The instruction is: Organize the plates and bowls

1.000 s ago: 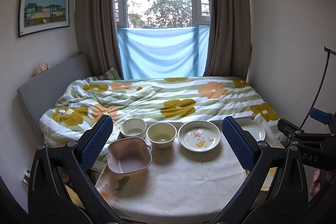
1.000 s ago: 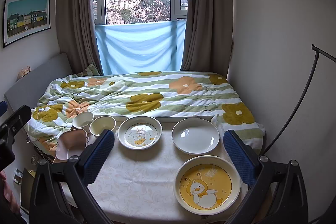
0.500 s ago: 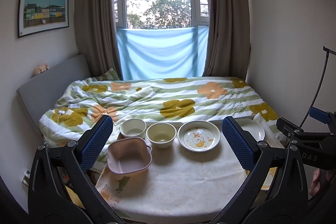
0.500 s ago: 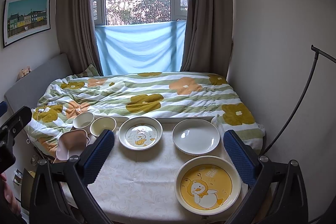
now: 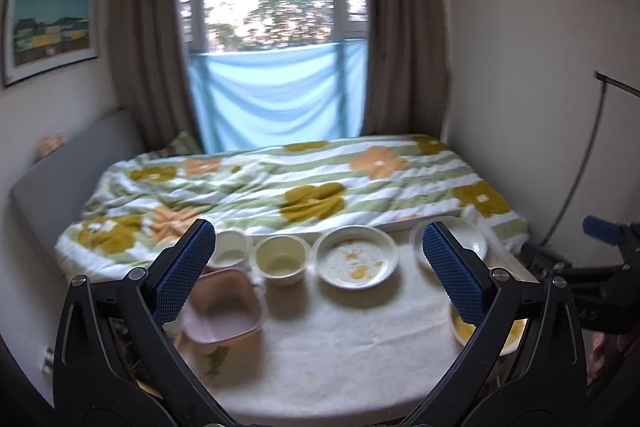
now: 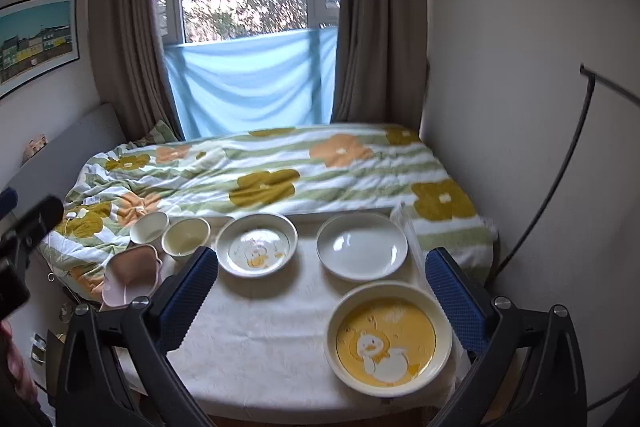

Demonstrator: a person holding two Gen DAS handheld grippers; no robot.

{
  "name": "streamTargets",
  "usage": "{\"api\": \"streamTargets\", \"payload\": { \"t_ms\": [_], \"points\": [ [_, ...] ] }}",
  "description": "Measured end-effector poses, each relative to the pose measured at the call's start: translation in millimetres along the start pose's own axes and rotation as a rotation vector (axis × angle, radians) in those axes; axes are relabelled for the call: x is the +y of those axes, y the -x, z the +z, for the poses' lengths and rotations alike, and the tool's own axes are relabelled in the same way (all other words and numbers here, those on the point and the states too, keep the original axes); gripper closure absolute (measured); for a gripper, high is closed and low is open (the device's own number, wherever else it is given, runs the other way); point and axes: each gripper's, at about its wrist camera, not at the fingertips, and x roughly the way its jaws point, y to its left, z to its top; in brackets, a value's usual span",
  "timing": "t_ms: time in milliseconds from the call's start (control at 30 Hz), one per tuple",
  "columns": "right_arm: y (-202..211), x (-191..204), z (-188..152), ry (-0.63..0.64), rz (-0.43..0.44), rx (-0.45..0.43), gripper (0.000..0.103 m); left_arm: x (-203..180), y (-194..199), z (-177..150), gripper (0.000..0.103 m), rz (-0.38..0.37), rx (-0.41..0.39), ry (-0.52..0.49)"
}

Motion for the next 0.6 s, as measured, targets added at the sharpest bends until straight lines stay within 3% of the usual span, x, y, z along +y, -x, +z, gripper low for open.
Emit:
{"api": "streamTargets", "payload": {
  "t_ms": [100,167,267,600],
  "points": [
    [-5,-16,-21,-0.023,-0.049,0.013,0.000,-16,-26,-8,0.000,-0.071,0.061,-0.036],
    [-13,-29,-34,-0.050,-0.072,0.080,0.000,-31,-47,-15,0.000,-0.118,0.113,-0.060],
    [-33,-60,-56,-0.127,-0.049,0.211,0.000,-56,-85,-33,0.000,-0.251,0.228,-0.064],
    [-94,-153,-129,-0.353,0.039,0.347,0.000,-147,-215,-113,0.004,-0.471,0.584,-0.147]
  ]
}}
